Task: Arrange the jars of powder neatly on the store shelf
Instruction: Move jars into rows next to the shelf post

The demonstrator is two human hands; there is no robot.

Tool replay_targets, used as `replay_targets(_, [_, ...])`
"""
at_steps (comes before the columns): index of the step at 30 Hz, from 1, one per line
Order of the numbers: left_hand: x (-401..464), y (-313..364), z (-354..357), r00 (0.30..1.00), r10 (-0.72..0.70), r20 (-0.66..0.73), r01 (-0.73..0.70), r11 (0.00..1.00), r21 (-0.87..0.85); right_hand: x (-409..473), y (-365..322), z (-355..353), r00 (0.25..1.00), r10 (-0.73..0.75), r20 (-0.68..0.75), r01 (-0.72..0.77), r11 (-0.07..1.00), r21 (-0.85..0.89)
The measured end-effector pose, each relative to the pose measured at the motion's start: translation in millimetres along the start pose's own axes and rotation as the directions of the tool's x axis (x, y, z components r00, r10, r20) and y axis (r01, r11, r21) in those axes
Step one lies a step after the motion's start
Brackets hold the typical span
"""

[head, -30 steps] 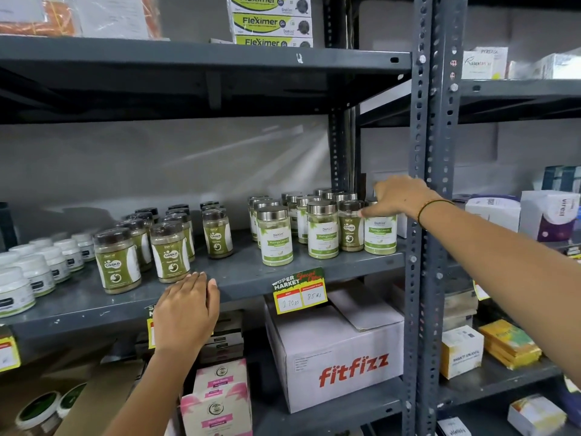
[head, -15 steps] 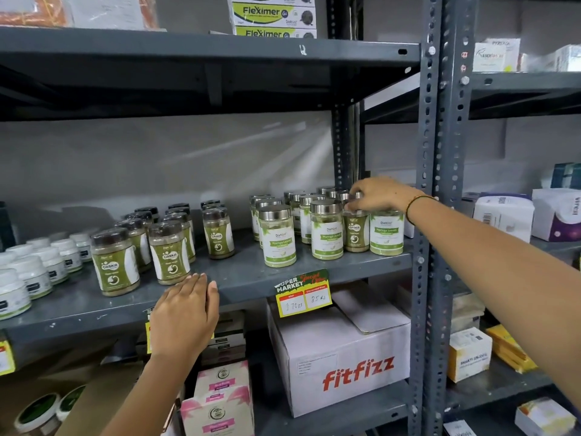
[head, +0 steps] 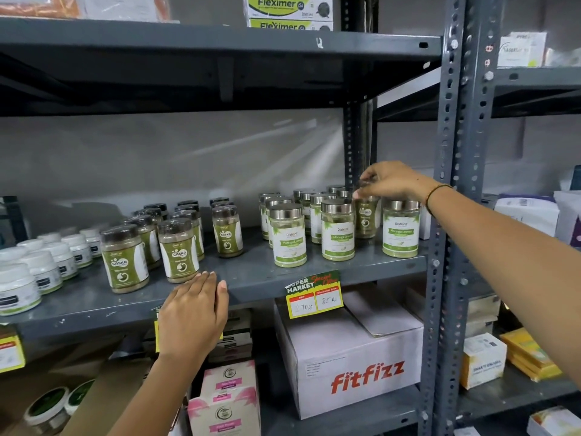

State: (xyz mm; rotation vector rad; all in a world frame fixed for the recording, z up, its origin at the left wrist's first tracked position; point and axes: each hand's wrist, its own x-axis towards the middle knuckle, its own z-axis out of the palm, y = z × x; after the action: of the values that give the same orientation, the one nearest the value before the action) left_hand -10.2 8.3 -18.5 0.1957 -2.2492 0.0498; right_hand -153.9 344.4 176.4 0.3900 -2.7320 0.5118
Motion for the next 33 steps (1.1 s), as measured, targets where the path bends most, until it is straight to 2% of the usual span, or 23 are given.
replay_targets(7, [0.2, 0.8, 0.2, 1.000, -0.021, 0.015, 0.021, 1.000, -0.004, -13.8, -44.3, -36.3, 0.952, -0.150, -0.268, 0.157, 0.988, 0.006])
replay_targets(12, [-0.5, 1.9, -1.4, 0.999, -0.035, 0.033, 0.035, 0.999, -0.007, -26.6, -92.4, -41.6, 0.909, -0.234, -0.345, 0.304, 0.938, 0.166])
replay_targets(17, [-0.2, 2.4, -1.3, 0.999, -0.030, 0.037, 0.030, 1.000, -0.005, -32.4, -138.8, -15.8, 0.927, -0.280, -0.250, 0.365, 0.827, 0.428])
replay_targets(21, [-0.4, 1.3, -1.6, 1.000, -0.027, 0.011, 0.027, 0.999, -0.022, -30.9, -168.0, 18.9, 0.926, -0.357, -0.119, 0.366, 0.777, 0.513])
replay_targets(23, [-0.4, 1.3, -0.8, 1.000, -0.028, 0.005, 0.028, 0.999, -0.023, -30.8, -178.6, 36.9, 0.919, -0.390, -0.055, 0.363, 0.784, 0.504])
replay_targets(27, [0.4, 0.5, 2.6, 0.999, -0.032, 0.001, 0.032, 0.999, -0.030, -27.2, -192.2, 67.6, 0.896, -0.439, 0.067, 0.385, 0.843, 0.376])
replay_targets(33, [1.1, -1.3, 3.7, 1.000, -0.020, -0.004, 0.020, 0.999, -0.041, -21.6, -199.5, 91.0, 0.879, -0.455, 0.144, 0.414, 0.877, 0.245])
